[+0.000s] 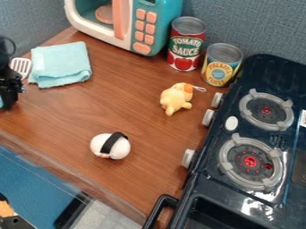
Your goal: Move the green spoon to the centre of the table
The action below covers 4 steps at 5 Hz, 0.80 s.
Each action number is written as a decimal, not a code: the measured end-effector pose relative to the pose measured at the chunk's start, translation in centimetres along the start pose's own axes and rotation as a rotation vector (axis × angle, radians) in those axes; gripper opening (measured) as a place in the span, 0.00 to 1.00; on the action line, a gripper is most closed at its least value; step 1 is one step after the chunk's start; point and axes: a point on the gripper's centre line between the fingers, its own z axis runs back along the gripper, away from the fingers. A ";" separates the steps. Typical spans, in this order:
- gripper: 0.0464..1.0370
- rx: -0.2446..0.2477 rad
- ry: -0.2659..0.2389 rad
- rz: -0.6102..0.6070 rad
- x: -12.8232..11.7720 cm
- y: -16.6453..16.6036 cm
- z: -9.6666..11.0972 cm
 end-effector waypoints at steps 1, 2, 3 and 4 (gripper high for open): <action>0.34 0.002 -0.005 -0.017 -0.2 -0.2 0.1; 0.29 0.004 -0.012 -0.039 -0.7 -0.4 0.1; 0.29 0.001 -0.024 -0.066 -1.5 -1.1 1.1; 0.29 0.007 -0.100 -0.128 -2.1 -3.0 4.6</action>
